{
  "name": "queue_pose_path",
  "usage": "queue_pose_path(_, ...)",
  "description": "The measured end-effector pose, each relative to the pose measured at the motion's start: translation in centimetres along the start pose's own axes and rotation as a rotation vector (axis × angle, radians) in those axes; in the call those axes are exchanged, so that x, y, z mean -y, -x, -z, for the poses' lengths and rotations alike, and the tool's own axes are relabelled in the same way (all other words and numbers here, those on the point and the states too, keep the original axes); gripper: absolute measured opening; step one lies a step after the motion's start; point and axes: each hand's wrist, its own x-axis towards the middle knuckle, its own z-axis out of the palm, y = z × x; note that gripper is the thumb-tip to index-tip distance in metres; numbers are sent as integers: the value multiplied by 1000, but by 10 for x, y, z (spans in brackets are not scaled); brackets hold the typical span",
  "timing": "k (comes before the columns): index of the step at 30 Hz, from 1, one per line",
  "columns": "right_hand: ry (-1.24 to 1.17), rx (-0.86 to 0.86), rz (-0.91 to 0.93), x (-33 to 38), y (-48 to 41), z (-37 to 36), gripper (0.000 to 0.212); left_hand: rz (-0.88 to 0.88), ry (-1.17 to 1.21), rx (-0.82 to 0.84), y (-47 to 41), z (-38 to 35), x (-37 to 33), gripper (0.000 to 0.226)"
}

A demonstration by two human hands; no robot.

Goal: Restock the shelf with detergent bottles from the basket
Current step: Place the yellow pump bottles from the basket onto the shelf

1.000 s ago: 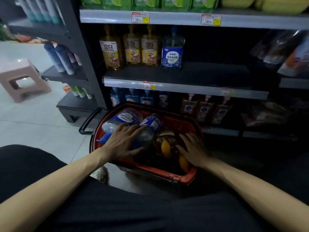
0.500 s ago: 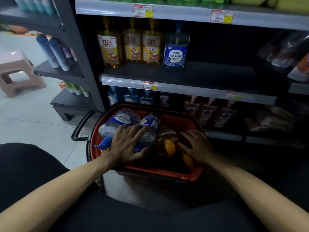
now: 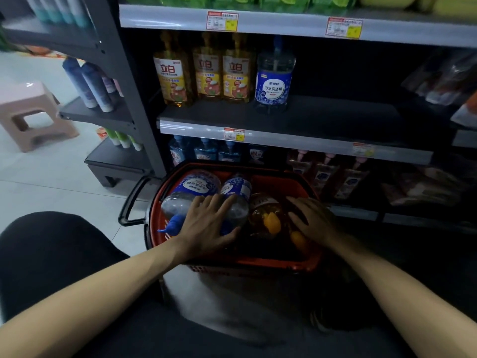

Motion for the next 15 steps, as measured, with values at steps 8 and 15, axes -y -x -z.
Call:
queue_pose_path(8, -80, 36, 41, 25, -19, -2, 60, 49, 62, 112, -16, 6, 0, 84)
queue_pose_path(15, 13, 37, 244, 61, -44, 24, 55, -17, 63, 327, -56, 33, 11, 76)
